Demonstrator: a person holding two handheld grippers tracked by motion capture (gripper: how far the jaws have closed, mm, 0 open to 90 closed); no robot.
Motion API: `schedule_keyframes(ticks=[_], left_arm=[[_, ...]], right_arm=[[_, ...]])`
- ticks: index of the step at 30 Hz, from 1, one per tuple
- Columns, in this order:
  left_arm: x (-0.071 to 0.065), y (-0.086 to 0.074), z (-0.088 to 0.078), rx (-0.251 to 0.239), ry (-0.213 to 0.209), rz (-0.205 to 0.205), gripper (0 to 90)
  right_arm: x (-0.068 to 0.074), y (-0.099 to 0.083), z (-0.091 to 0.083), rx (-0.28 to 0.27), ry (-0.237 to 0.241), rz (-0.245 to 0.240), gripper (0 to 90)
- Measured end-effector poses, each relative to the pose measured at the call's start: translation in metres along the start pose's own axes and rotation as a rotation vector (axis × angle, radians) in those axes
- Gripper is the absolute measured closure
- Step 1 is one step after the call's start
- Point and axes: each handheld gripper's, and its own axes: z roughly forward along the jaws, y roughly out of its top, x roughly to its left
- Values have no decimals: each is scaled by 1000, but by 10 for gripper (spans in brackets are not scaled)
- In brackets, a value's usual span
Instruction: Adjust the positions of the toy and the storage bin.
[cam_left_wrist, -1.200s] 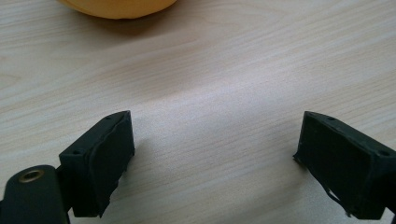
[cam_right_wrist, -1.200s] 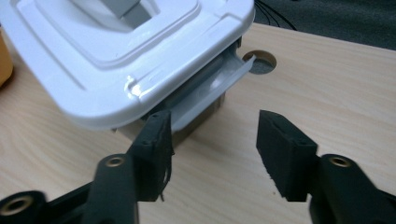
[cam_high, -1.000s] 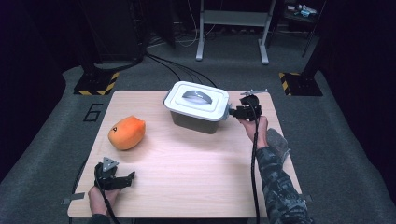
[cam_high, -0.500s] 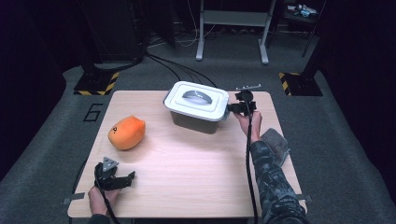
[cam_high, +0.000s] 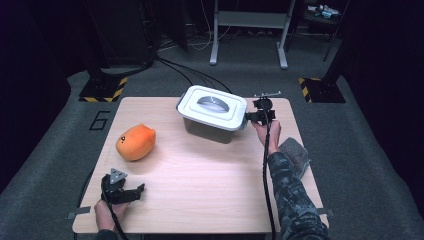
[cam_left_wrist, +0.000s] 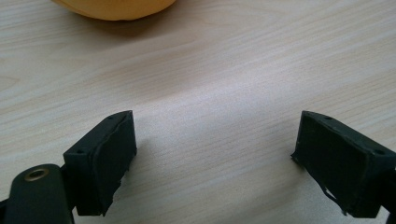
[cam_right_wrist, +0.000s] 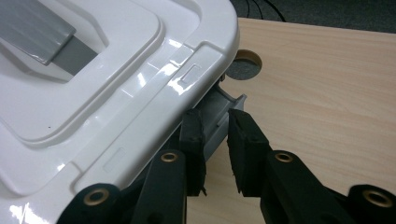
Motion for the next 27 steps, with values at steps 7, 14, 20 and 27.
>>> schedule_keyframes(ticks=[7, 14, 20, 27], left_arm=[[0, 0, 0, -1, 0, 0, 125], [0, 0, 0, -1, 0, -1, 125], [0, 0, 0, -1, 0, 0, 125], [0, 0, -1, 7, -3, 2, 126]], right_arm=[[3, -3, -6, -25, 21, -10, 774], [5, -3, -9, -12, 22, -19, 729], [6, 2, -26, -55, 38, -88, 515], [27, 14, -24, -43, 106, -218, 409]])
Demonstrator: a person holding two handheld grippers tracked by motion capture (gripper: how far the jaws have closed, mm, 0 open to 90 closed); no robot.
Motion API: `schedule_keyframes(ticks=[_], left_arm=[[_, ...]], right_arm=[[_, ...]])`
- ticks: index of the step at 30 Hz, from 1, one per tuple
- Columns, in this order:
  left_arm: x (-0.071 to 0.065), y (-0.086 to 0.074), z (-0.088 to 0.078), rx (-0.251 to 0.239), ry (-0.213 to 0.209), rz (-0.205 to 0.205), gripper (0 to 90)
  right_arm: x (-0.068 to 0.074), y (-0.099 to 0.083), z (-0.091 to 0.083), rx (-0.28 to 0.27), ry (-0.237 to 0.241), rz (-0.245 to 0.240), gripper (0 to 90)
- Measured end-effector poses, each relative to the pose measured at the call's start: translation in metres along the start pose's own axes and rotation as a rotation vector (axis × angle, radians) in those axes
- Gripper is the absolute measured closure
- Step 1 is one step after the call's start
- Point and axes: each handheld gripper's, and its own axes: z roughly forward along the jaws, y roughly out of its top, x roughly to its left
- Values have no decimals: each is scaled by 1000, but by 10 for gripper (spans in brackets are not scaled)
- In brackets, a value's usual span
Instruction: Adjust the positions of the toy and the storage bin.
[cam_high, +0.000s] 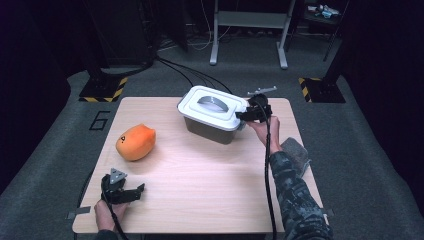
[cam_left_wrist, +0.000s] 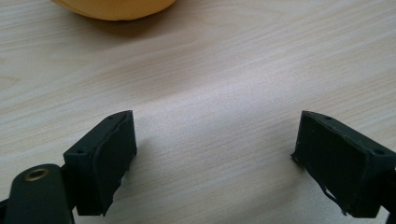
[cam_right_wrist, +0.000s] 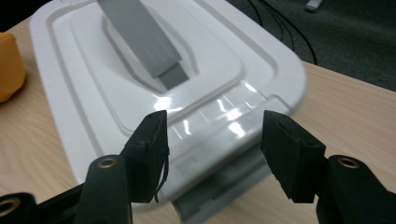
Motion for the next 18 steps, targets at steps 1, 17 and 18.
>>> schedule_keyframes(ticks=[1, 17, 18], left_arm=[[0, 0, 1, -10, 3, -2, 126], [0, 0, 0, -2, 0, 2, 132], [0, 0, 0, -2, 0, 2, 132]], right_arm=[[3, 2, 3, 4, 11, -4, 408], [31, 30, 37, 20, 17, -96, 502], [31, 31, 39, 20, 14, -105, 507]])
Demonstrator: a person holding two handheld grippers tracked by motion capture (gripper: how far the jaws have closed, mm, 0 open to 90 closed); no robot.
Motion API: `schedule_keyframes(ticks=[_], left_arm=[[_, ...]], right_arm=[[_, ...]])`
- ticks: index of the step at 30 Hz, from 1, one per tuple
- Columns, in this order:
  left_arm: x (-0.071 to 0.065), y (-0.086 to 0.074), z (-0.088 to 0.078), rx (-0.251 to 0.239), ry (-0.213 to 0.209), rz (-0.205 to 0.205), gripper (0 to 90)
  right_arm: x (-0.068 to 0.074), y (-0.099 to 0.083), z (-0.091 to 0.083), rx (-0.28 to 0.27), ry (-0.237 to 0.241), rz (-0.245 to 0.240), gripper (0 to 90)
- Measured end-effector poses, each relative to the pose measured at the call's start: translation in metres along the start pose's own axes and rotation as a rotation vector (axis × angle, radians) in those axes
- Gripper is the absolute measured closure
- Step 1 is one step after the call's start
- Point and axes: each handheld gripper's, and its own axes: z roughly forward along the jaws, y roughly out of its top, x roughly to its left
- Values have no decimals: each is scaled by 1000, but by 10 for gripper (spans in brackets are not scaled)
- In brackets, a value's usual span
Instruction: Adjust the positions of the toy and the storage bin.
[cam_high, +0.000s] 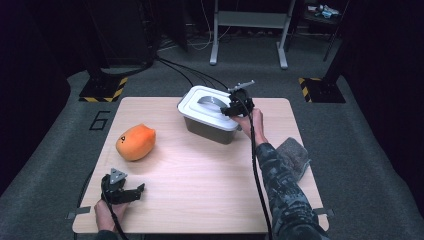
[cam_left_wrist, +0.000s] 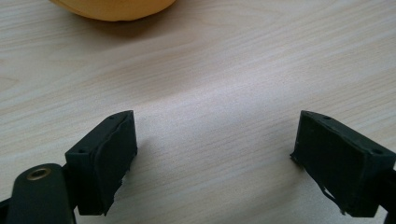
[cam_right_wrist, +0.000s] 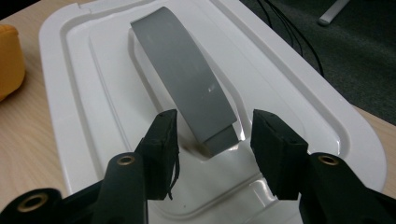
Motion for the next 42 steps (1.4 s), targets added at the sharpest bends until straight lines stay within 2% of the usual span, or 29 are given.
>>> schedule_keyframes(ticks=[7, 10, 16, 33, 42], left_arm=[[0, 0, 0, -1, 0, 1, 133], [0, 0, 0, 0, -2, 2, 133], [0, 0, 1, -12, 3, -2, 134], [0, 0, 1, -8, 3, -1, 133], [0, 0, 1, -8, 3, -1, 133]], right_arm=[[3, 8, 9, 20, -2, -18, 586], [6, 8, 9, 30, -9, -42, 601], [12, 6, 4, 49, -3, -49, 611], [31, -13, -19, 68, 3, 13, 619], [41, -26, -32, 66, 8, 28, 625]])
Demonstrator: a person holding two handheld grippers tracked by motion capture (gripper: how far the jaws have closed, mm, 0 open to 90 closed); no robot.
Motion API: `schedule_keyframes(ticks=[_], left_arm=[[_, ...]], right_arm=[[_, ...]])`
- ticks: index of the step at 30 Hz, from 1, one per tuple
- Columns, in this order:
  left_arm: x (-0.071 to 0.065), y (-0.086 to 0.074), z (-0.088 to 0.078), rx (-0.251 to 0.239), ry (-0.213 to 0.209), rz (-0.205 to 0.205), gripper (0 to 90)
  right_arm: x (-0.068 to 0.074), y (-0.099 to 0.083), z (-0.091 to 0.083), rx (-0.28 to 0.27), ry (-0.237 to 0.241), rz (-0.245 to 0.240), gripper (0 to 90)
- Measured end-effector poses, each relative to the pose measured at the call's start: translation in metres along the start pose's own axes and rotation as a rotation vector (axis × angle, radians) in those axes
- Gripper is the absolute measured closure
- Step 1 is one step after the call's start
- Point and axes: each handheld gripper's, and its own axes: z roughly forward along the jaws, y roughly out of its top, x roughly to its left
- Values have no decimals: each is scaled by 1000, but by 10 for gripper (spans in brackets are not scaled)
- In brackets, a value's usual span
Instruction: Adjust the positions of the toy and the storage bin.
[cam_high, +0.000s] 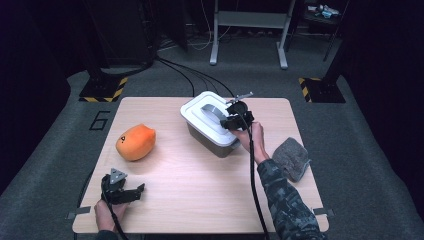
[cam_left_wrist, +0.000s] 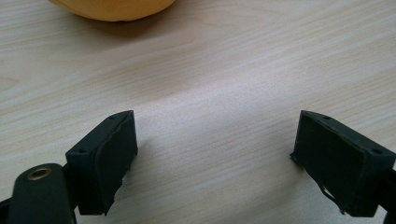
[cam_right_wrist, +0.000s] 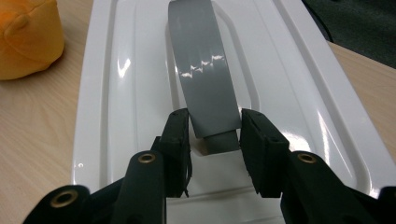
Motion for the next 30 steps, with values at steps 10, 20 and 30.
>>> schedule_keyframes(ticks=[10, 20, 30], left_arm=[[0, 0, 0, 0, -2, -1, 133], [0, 0, 0, 0, -2, 0, 134], [0, 0, 0, 0, -2, 0, 134]], right_arm=[[9, -7, -10, -8, -15, -51, 547], [14, 29, 2, -36, -48, -176, 479], [22, 40, 25, -12, -73, -206, 654]])
